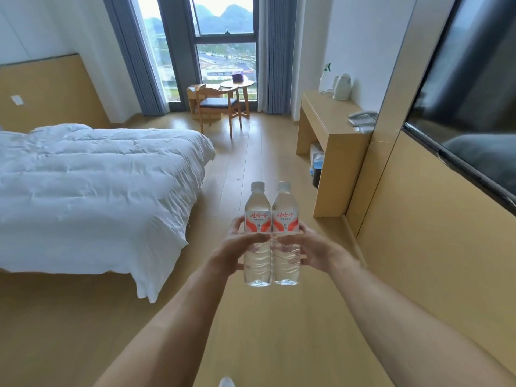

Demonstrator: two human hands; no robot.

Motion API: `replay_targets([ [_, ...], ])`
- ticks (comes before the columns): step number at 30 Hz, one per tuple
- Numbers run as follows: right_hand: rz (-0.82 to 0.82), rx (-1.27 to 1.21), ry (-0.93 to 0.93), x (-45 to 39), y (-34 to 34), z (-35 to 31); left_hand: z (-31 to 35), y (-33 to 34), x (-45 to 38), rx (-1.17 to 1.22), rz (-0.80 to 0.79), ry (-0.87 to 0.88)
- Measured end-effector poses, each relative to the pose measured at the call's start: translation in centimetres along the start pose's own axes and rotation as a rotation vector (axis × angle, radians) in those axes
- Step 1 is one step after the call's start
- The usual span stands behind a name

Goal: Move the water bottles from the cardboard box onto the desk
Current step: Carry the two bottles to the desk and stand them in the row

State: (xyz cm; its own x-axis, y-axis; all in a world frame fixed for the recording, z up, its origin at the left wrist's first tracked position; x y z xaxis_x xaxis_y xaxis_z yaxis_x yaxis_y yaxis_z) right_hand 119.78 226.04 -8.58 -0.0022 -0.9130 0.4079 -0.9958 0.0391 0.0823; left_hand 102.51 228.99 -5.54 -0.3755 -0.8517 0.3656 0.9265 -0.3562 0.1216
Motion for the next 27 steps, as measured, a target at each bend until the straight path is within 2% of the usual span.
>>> replay_targets([
  [9, 0.061, 0.014, 0.008, -14.0, -2.1, -4.9, 4.2, -3.6, -15.9, 0.021, -0.047, -0.022],
  [17, 0.11, -0.058, 0.018, -27.9, -1.6, -11.1, 11.5, -8.5, -30.0, 0.007, -0.108, -0.023],
  [27, 0.087, -0.038, 0.005, -41.4, -3.8, -17.6, 16.7, -11.1, -45.4, 0.007, -0.112, -0.038],
])
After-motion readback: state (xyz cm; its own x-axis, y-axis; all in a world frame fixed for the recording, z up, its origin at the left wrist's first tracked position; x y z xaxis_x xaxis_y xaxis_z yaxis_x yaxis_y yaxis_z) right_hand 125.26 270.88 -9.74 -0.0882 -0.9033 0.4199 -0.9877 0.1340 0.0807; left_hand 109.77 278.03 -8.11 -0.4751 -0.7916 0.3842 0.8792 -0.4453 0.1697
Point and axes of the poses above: each hand's wrist, its own x-axis away from the middle knuckle, its own y-axis out of the palm, z = x × y, the point moved 7 cm from there along -x, towards the middle knuckle, and after that the axes turned 2 degrees about x, right-handed, at the moved point
